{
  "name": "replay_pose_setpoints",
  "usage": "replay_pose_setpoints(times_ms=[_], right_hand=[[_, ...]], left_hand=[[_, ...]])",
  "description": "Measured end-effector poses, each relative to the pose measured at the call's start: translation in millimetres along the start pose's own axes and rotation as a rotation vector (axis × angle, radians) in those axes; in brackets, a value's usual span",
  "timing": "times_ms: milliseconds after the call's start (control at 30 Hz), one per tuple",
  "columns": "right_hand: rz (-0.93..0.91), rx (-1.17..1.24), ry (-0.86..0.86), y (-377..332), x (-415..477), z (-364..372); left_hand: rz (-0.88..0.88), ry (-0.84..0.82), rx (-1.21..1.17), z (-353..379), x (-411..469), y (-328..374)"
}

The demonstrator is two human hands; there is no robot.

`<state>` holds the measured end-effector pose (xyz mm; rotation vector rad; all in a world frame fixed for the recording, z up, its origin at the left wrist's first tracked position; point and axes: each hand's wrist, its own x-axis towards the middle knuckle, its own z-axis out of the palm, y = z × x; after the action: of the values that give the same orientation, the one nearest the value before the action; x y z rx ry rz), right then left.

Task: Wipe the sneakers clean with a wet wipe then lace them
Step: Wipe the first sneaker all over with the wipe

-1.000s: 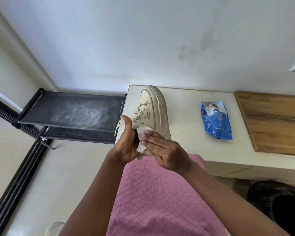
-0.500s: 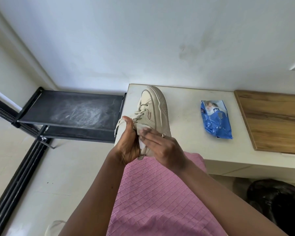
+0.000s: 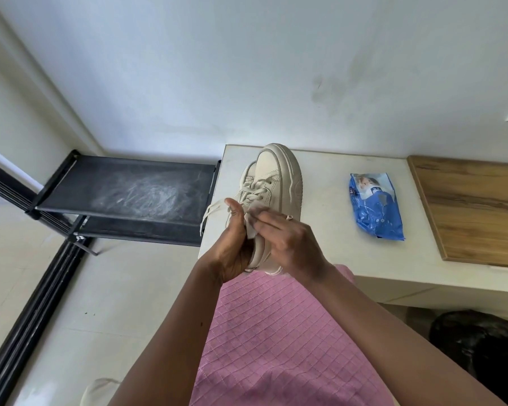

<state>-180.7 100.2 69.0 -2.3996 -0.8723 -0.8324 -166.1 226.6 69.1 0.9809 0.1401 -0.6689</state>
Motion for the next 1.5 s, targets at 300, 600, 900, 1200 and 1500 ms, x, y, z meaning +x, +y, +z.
replay_pose_setpoints(times_ms=[300,600,900,1200,1500], right_hand=[[0.018,-0.218,0.05,33,12,-9],[0.056,-0.017,0.118,-6,-16,4],[-0.187,-0.359,0.074,63,10,-10],[0.306,-0.223,0.139,50,45,-6],[0.357,-0.208,0.19,17,3,9]], left_hand=[[0.046,-0.017,0.148,13,-11,-7],[0.012,0.001,0.129,3,-12,-9],[-0.039,0.012,0.106,10,-17,-12],[0.024,0.061,0.121,16,-15,-14],[0.046,0.103,0.035,15,-15,0]])
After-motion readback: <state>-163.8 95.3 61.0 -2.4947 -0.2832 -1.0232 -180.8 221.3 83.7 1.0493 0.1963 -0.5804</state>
